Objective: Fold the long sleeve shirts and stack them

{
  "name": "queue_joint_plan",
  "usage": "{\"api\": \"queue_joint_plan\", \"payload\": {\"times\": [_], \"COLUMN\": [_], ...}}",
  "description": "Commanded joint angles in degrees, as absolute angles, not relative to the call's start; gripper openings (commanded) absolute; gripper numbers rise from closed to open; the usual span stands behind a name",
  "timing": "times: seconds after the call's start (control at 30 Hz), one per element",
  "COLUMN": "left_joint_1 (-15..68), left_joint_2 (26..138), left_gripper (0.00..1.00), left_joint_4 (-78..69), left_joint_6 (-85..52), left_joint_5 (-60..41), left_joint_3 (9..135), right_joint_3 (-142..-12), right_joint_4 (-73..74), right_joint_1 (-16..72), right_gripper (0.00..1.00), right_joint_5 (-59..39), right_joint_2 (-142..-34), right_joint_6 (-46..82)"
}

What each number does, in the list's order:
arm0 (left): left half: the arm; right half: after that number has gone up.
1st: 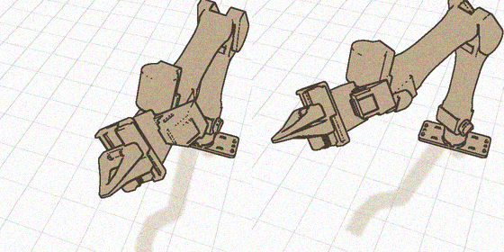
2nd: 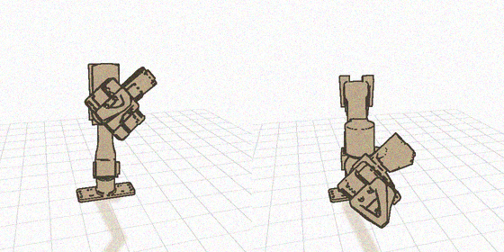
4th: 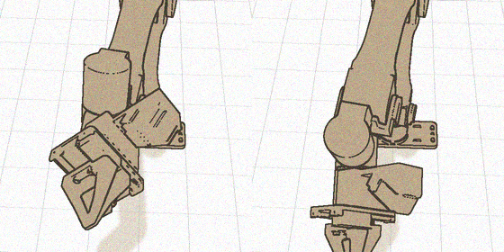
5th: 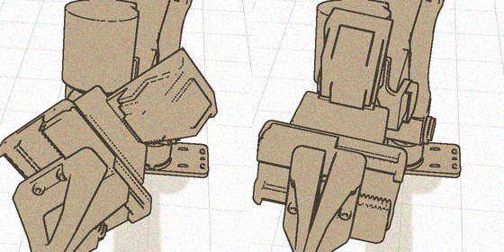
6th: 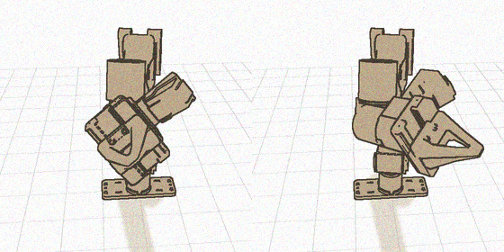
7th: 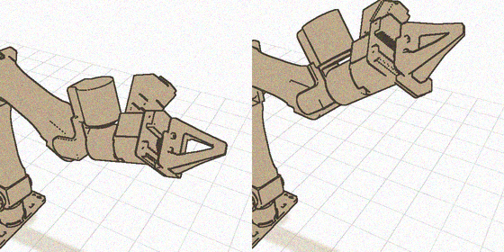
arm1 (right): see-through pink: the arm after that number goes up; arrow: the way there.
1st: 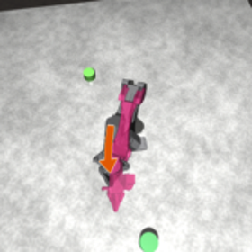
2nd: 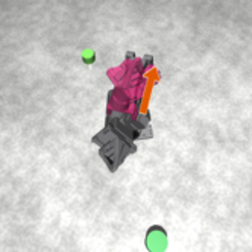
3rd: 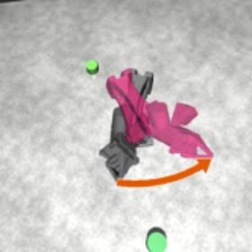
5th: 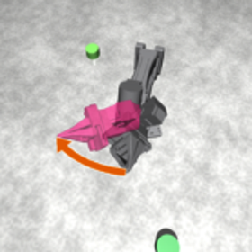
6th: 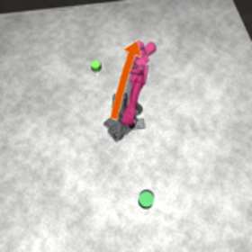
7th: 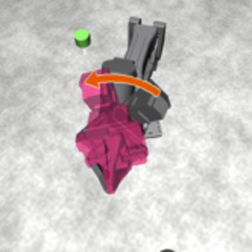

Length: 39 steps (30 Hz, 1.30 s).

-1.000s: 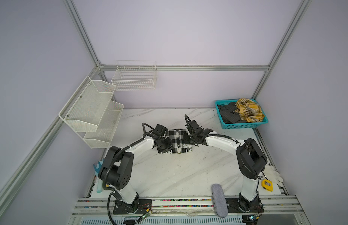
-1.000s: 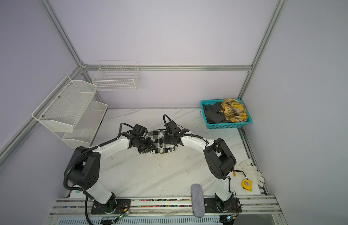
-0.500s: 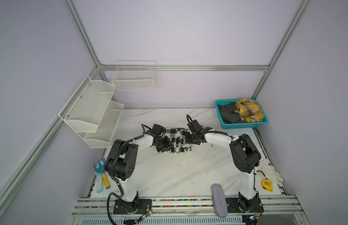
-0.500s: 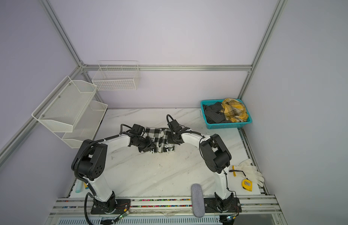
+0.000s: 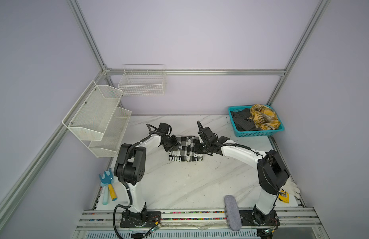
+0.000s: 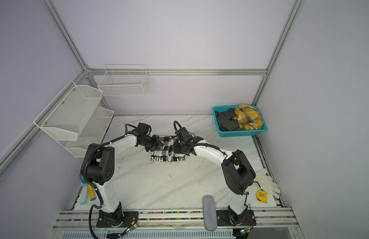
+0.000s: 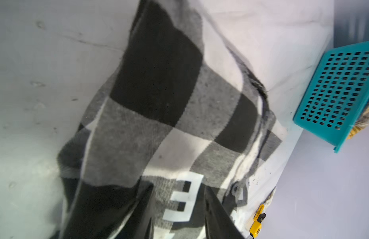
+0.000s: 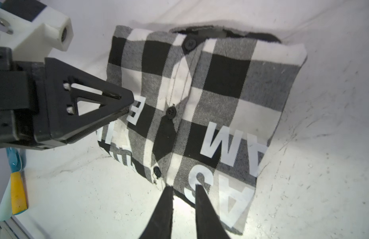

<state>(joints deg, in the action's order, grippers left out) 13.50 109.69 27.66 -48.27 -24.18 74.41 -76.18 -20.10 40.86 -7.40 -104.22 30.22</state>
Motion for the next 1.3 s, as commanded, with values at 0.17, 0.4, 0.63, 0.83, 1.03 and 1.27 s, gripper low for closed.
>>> {"api": "queue_joint_plan", "payload": {"times": [0.17, 0.4, 0.63, 0.83, 1.03, 1.27], "left_joint_1": [11.87, 11.69, 12.38, 14.27, 15.34, 15.36], "left_joint_2": [115.94, 115.73, 110.0, 95.85, 82.96, 86.9], "left_gripper": [0.38, 0.37, 0.36, 0.36, 0.4, 0.39], "left_joint_4": [27.42, 27.32, 27.52, 27.26, 29.49, 32.17], "left_joint_6": [-46.72, -46.15, -45.44, -46.11, -46.93, -47.1], "left_joint_5": [-23.41, -23.01, -23.33, -24.47, -24.73, -24.04], "left_joint_3": [78.05, 74.89, 64.91, 48.94, 43.73, 57.16], "right_joint_3": [-75.35, -75.91, -65.87, -57.37, -55.6, -68.66], "right_joint_4": [-17.67, -17.74, -16.3, -15.45, -17.49, -19.8], "right_joint_1": [39.85, 39.36, 42.3, 45.88, 46.8, 46.76], "right_gripper": [0.22, 0.22, 0.21, 0.22, 0.22, 0.22], "right_joint_5": [-11.07, -11.05, -12.73, -14.15, -11.73, -7.21], "right_joint_2": [-111.21, -114.51, -106.7, -96.46, -89.22, -97.57], "right_joint_6": [31.26, 30.12, 32.67, 37.32, 39.62, 36.87]}}
